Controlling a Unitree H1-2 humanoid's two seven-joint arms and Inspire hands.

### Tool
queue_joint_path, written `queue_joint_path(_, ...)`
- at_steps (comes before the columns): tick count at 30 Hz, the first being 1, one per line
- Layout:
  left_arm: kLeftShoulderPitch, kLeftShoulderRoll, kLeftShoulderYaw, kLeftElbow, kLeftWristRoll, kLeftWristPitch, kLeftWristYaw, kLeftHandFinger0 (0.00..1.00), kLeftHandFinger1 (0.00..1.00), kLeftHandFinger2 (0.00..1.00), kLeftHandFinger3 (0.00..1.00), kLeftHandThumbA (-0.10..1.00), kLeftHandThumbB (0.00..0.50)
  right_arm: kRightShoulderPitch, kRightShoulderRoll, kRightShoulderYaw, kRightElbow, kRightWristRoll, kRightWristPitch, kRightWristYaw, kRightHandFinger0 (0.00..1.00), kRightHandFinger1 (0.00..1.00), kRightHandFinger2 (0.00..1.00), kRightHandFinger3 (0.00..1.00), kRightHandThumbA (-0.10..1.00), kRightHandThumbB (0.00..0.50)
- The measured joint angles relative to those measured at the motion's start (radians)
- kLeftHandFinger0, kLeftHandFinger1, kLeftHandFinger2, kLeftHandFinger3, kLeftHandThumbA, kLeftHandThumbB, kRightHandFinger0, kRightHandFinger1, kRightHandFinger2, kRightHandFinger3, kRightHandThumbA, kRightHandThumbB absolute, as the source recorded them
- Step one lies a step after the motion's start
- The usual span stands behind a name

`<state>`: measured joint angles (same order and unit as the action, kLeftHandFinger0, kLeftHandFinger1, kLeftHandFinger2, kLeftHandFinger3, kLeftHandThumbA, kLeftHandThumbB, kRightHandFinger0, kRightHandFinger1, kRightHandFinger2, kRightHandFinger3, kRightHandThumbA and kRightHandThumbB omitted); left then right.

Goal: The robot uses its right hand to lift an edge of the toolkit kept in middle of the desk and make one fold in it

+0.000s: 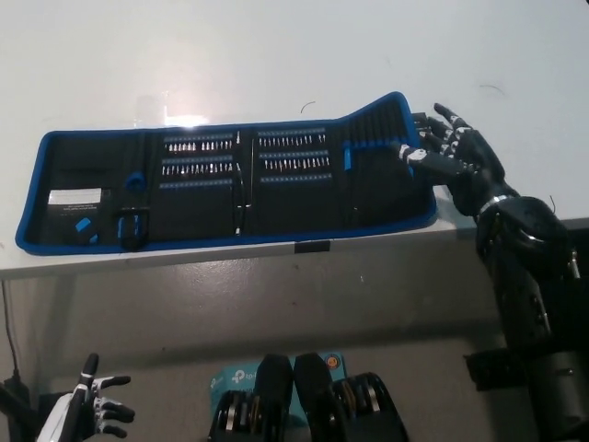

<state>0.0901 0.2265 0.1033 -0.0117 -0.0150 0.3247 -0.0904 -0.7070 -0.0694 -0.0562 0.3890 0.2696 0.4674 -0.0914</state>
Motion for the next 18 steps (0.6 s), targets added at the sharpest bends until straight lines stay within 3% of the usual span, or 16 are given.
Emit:
queue_joint_path(5,-0.003,-0.002,-0.001,0.0,0.0,0.0,0.0,0.41,0.44,0.35,0.61,1.0,0.5,0.024,0.025,-0.014,0.0,-0.008,0.001,-0.008,1.0,1.0,1.0,1.0,0.8,0.211)
queue_joint_path(8,-0.005,-0.002,-0.001,0.0,0.0,0.0,0.0,0.42,0.45,0.36,0.62,1.0,0.5,0.068,0.043,-0.024,0.001,-0.014,-0.003,-0.016,1.0,1.0,1.0,1.0,0.76,0.207)
queue_joint_path(11,-0.005,-0.002,-0.002,0.0,0.0,-0.001,0.0,0.42,0.44,0.36,0.61,1.0,0.5,0.092,0.053,-0.042,-0.001,-0.018,-0.028,-0.021,1.0,1.0,1.0,1.0,0.79,0.207)
queue_joint_path(13,-0.004,-0.003,-0.002,0.0,0.0,-0.001,0.0,0.38,0.42,0.34,0.6,1.0,0.5,0.1,0.053,-0.043,-0.001,-0.022,-0.041,-0.021,1.0,1.0,1.0,1.0,0.8,0.18)
queue_joint_path(18,-0.001,-0.003,-0.001,-0.001,0.0,-0.001,0.0,0.4,0.44,0.34,0.61,1.0,0.5,0.12,0.053,-0.05,-0.001,-0.032,-0.077,-0.022,1.0,1.0,1.0,1.0,0.74,0.208)
